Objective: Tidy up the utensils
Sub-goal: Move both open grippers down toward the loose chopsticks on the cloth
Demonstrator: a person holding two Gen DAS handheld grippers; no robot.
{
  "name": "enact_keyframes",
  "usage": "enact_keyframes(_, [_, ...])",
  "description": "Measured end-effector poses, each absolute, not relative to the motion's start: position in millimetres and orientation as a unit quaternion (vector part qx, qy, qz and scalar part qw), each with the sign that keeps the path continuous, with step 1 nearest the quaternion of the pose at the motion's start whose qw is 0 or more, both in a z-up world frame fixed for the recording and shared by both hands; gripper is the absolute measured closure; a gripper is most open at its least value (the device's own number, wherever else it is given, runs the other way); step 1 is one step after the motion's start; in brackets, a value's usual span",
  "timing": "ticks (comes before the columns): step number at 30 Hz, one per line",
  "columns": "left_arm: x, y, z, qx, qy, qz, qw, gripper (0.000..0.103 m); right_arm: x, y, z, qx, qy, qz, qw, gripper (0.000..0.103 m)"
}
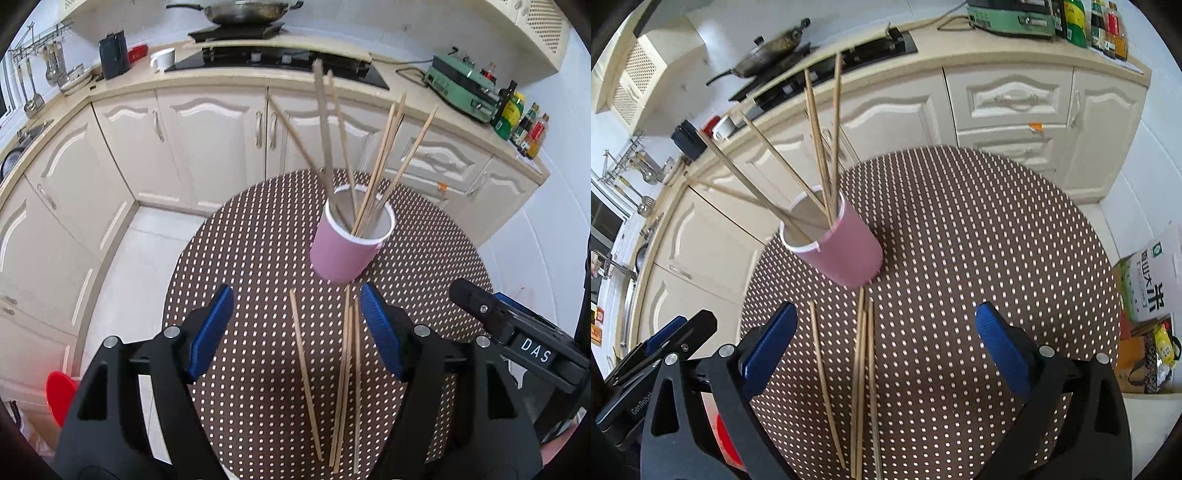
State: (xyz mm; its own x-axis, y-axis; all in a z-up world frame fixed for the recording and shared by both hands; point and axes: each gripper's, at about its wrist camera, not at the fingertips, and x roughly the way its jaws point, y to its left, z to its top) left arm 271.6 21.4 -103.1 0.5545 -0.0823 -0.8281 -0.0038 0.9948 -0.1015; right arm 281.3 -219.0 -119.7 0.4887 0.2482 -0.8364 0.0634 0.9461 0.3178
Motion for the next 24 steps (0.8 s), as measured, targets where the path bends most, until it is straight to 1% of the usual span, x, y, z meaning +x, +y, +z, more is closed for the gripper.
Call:
enact_keyframes(14, [262.8, 33.0, -159.3, -0.034, 0.539, -0.002, 0.841, 0.032, 276.1, -209.3, -185.3, 0.117, 0.579, 0.037, 0.806, 0.009])
enact_keyframes(24, [265.0, 37.8, -187.6, -0.036, 0.571, 0.007, 0.820, 0.032, 274.8, -195.0, -215.6, 0.085, 0.612, 0.037, 0.785, 0.009])
